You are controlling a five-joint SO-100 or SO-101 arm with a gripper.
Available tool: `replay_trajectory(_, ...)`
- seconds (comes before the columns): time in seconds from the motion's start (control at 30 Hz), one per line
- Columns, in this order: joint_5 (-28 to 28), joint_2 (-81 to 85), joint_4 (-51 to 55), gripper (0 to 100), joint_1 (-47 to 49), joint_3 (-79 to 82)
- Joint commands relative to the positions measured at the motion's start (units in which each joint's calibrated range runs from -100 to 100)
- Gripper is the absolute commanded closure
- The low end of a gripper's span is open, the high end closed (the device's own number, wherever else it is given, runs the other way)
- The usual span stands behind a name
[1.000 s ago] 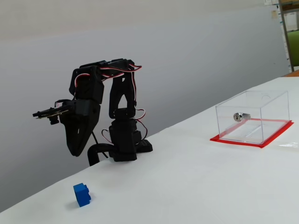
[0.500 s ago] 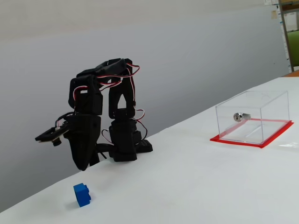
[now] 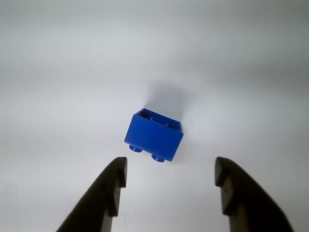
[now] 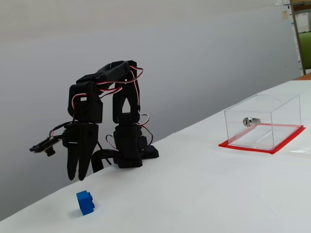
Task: Pick the blue lego brick and place it into the transparent box
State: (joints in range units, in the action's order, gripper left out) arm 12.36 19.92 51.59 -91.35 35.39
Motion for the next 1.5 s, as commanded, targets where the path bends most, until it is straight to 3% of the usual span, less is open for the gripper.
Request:
replay_trajectory(0.0,0.2,0.3,0.2,78,2.2,-2.7)
replay_trajectory(0.53,1.9,-1.7,-0.4,77,5.6,-4.1)
replay_trajectory(0.7,1.9,-6.0,-0.2,70,5.8,-6.6)
replay_trajectory(1.47,2.3,-17.5,-0.8,70,6.2,-12.1)
